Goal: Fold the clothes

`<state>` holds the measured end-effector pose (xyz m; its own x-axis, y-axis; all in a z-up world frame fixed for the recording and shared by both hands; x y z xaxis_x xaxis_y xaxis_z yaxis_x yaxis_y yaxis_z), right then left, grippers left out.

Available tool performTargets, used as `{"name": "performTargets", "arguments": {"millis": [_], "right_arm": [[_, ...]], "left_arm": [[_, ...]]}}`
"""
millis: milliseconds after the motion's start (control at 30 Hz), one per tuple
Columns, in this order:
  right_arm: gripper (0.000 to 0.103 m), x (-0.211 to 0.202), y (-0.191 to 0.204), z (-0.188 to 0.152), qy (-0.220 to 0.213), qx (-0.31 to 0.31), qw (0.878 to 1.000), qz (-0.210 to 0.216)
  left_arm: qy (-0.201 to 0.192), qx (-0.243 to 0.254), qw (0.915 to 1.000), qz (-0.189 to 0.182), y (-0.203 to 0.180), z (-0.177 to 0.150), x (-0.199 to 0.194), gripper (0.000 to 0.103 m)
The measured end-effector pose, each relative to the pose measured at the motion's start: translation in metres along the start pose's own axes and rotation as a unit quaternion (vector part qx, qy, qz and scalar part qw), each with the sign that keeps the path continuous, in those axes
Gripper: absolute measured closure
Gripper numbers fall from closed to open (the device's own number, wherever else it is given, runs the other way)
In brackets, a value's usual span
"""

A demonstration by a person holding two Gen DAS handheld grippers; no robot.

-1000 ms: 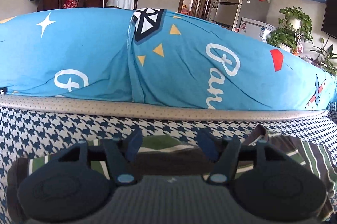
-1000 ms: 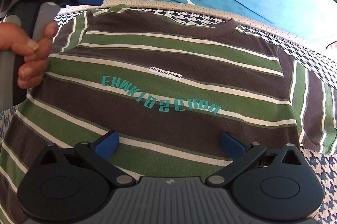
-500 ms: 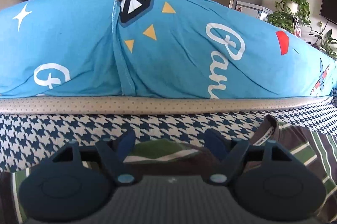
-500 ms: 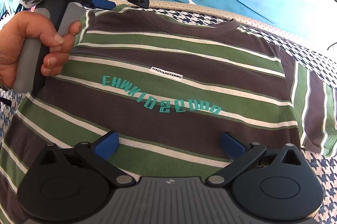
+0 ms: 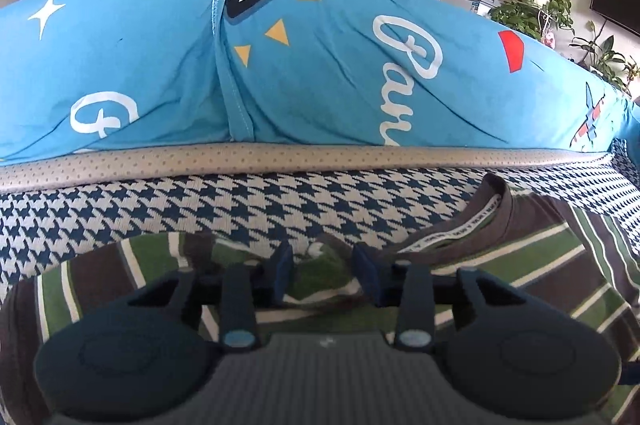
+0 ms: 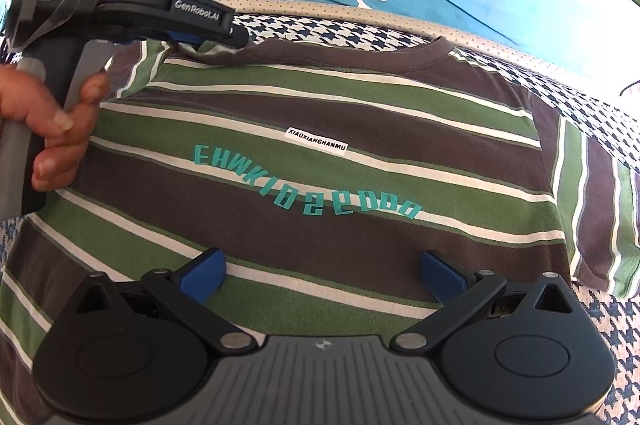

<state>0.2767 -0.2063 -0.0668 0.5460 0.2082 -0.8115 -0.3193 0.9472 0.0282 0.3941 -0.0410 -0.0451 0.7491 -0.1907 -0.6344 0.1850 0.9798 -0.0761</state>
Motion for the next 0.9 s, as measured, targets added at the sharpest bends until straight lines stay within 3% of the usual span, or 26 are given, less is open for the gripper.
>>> {"name": "performTargets", "arguments": {"millis": [267, 500, 633, 900], "right_arm": [[0.0, -0.001, -0.001, -0.001, -0.001, 0.0, 1.0, -0.002], [0.0, -0.001, 0.0, -0.001, -0.001, 0.0, 1.0, -0.004], [0.0, -0.001, 0.0, -0.001, -0.001, 0.0, 1.0, -0.004], [0.0, 0.0, 0.001, -0.001, -0.001, -0.001, 1.0, -0.005]], "left_arm": [[0.012, 0.019, 0.9997, -0.012, 0.001, -0.009, -0.013, 0.068], [0.019, 0.007, 0.9997, -0.012, 0.002, -0.013, -0.011, 0.067], [0.019, 0.009, 0.9996, -0.018, 0.002, -0.008, -0.012, 0.063], [-0.004, 0.003, 0.9999, -0.015, 0.001, 0.016, -0.011, 0.046]]}}
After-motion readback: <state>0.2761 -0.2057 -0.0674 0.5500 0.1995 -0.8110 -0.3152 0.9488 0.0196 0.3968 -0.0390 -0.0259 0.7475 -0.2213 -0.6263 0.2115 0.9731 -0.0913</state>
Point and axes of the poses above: each gripper's, at about its wrist camera, not at the fingertips, and x roughly the way its jaws point, y to its left, z to its top, the point moved 7 cm from there along x, roughly the way its jaws point, and after that the axes turned 6 degrees about z, right-handed, at the moved point
